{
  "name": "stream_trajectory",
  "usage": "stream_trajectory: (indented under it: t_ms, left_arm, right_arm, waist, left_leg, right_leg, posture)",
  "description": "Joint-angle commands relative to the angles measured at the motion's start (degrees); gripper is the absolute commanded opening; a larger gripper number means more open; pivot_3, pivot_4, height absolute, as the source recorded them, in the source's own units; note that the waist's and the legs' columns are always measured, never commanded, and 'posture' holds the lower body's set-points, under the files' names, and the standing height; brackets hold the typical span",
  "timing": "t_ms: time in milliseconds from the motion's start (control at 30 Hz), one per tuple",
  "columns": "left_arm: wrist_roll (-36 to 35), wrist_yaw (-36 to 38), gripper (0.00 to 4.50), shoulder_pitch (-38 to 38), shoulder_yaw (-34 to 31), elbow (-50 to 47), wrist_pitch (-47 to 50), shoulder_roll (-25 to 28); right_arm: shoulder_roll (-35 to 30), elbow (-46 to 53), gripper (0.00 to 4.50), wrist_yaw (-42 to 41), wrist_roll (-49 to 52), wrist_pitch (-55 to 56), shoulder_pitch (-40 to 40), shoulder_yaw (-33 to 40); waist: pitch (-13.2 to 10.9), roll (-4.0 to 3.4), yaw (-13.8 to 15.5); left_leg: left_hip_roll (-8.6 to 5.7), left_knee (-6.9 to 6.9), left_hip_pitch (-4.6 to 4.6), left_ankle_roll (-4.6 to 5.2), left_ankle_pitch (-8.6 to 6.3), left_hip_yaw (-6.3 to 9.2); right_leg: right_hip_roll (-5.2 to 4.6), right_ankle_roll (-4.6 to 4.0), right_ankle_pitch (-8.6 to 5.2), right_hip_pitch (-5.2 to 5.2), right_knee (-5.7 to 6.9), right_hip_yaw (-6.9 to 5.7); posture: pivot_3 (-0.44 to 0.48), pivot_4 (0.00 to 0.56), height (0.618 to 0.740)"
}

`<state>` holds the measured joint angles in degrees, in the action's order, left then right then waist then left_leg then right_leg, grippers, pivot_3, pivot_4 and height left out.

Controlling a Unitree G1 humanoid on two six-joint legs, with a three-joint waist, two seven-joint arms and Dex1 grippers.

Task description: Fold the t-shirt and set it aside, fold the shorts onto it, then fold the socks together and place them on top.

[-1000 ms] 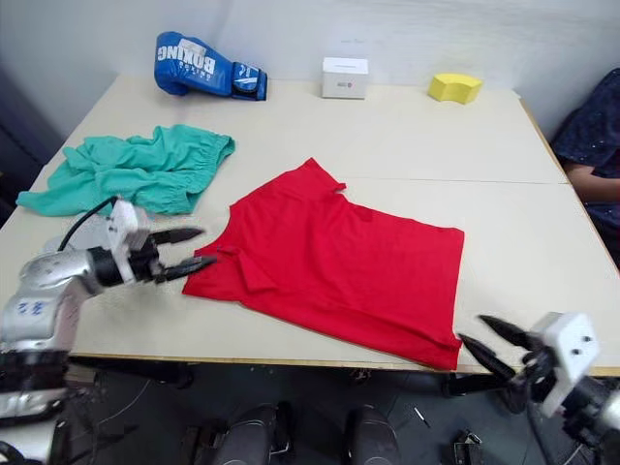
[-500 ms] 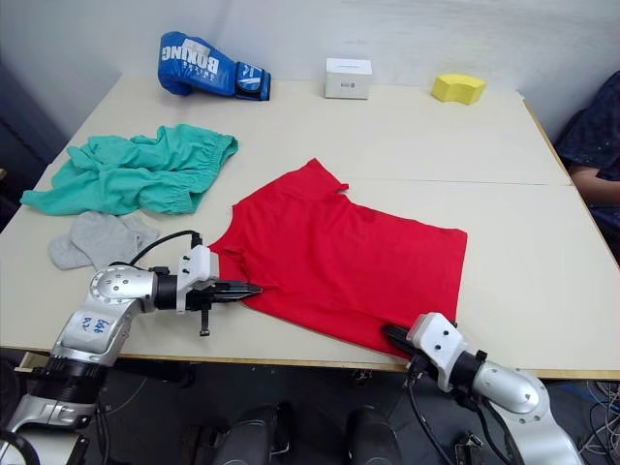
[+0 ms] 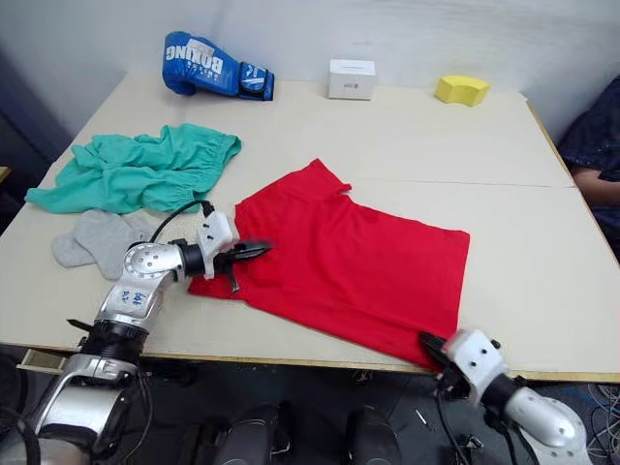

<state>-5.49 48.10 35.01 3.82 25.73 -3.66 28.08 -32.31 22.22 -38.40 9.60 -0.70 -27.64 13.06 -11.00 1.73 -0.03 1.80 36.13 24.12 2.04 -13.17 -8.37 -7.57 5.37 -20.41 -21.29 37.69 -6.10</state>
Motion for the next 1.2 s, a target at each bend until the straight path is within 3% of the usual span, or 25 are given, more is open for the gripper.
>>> stream_trajectory:
  t_ms: [33,133,233,433,600,933,1200]
  left_arm:
    - [-3.33,-0.68,0.01,0.75,-4.11,0.08,-2.14,-0.09]
    - [-11.60,9.43,0.01,-1.95,-6.42,-6.38,2.25,2.62]
    - [-11.81,17.01,0.01,-5.93,-5.49,-9.21,4.37,8.99]
    - [-8.01,20.01,0.01,-10.10,-3.41,-10.95,2.81,14.26]
    - [-4.27,17.24,0.01,-9.69,-0.76,-8.65,1.03,11.89]
    - [1.01,15.26,0.01,-4.40,3.96,-2.88,-1.61,7.21]
    - [-1.05,9.47,0.01,1.42,0.92,2.45,0.32,1.71]
  right_arm:
    - [1.40,-0.86,0.00,1.65,1.54,3.52,-1.35,4.75]
    - [2.42,0.22,0.00,0.75,4.65,4.67,-1.63,6.65]
    - [1.91,2.13,0.00,-1.77,6.68,5.54,-2.03,6.13]
    - [-1.82,3.87,0.00,-6.48,1.16,11.25,-0.32,-1.72]
    - [-0.14,2.30,0.00,-4.82,0.53,9.47,4.28,-6.41]
    - [-0.30,-0.16,0.00,-4.14,0.89,8.86,5.75,-7.58]
    - [0.19,-3.22,0.00,-0.83,0.24,7.66,4.23,-4.97]
  waist:
    - [0.00,0.00,-0.18]
    - [0.00,0.00,-0.29]
    - [0.04,-0.07,-0.78]
    - [0.09,-0.16,-0.26]
    - [0.09,-0.15,0.05]
    - [0.10,-0.15,-0.03]
    - [0.10,-0.14,0.01]
  left_leg:
    - [0.01,0.00,0.00,-0.01,0.00,0.00]
    - [0.03,-0.02,0.02,-0.04,0.02,-0.01]
    - [0.06,-0.06,-0.03,-0.11,0.03,-0.01]
    - [0.04,-0.05,-0.03,-0.09,0.02,0.02]
    - [-0.01,-0.03,0.01,-0.07,-0.01,0.03]
    - [-0.01,0.02,-0.01,-0.03,0.01,0.02]
    - [-0.02,0.06,0.00,0.00,0.01,0.04]
  right_leg:
    - [0.02,0.00,0.00,-0.01,0.00,0.00]
    - [0.04,0.00,0.00,-0.05,0.02,0.01]
    - [0.06,-0.02,-0.01,-0.05,0.03,0.04]
    - [0.02,-0.06,-0.04,-0.02,0.00,0.03]
    - [-0.08,-0.06,-0.03,-0.03,-0.01,0.04]
    - [-0.03,-0.06,-0.03,0.00,0.03,0.01]
    - [-0.03,-0.04,-0.02,0.02,0.05,-0.03]
  posture:
    - [0.000,0.150,0.740]
    - [0.000,0.150,0.740]
    - [0.000,0.150,0.740]
    - [0.000,0.150,0.740]
    - [0.000,0.150,0.740]
    - [0.000,0.150,0.740]
    - [0.000,0.150,0.740]
